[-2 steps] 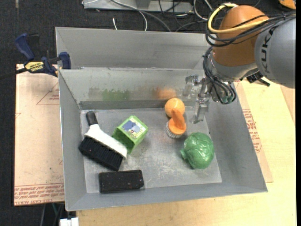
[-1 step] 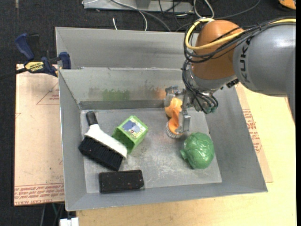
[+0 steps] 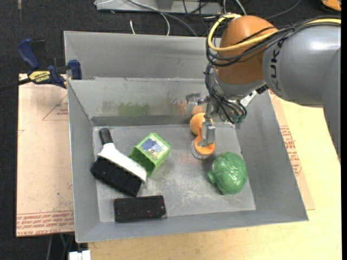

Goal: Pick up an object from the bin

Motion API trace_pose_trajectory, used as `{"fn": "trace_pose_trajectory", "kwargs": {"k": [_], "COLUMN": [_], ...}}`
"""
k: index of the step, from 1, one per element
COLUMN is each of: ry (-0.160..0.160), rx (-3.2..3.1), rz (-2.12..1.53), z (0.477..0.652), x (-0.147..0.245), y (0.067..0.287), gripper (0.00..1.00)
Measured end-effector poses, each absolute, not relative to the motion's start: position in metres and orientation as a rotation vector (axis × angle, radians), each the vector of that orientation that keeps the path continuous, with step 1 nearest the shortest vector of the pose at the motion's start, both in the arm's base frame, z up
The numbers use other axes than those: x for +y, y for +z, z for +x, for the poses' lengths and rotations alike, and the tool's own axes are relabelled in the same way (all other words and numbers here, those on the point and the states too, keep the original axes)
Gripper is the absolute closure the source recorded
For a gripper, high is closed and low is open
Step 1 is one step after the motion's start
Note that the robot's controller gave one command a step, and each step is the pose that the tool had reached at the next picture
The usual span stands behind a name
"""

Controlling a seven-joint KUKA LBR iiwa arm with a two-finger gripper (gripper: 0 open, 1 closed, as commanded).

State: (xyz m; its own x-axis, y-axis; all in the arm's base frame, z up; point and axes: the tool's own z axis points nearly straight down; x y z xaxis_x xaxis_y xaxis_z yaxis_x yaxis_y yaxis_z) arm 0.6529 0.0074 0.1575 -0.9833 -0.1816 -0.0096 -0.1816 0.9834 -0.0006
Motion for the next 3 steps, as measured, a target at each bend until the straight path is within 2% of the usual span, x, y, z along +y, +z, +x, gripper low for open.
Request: {"fn": "trace_pose_trajectory", "kwargs": {"k": [1, 2, 3], "ry": [0.006, 0.006, 0.008], "rx": [3.127, 3.127, 3.125], "rz": [-0.244, -0.244, -0.213], "z": [0.632, 0.632, 0.617], "x": [0.017, 0.017, -0.006], "y": [0.113, 0.113, 0.081], "gripper": [1.00, 1.00, 1.00]}}
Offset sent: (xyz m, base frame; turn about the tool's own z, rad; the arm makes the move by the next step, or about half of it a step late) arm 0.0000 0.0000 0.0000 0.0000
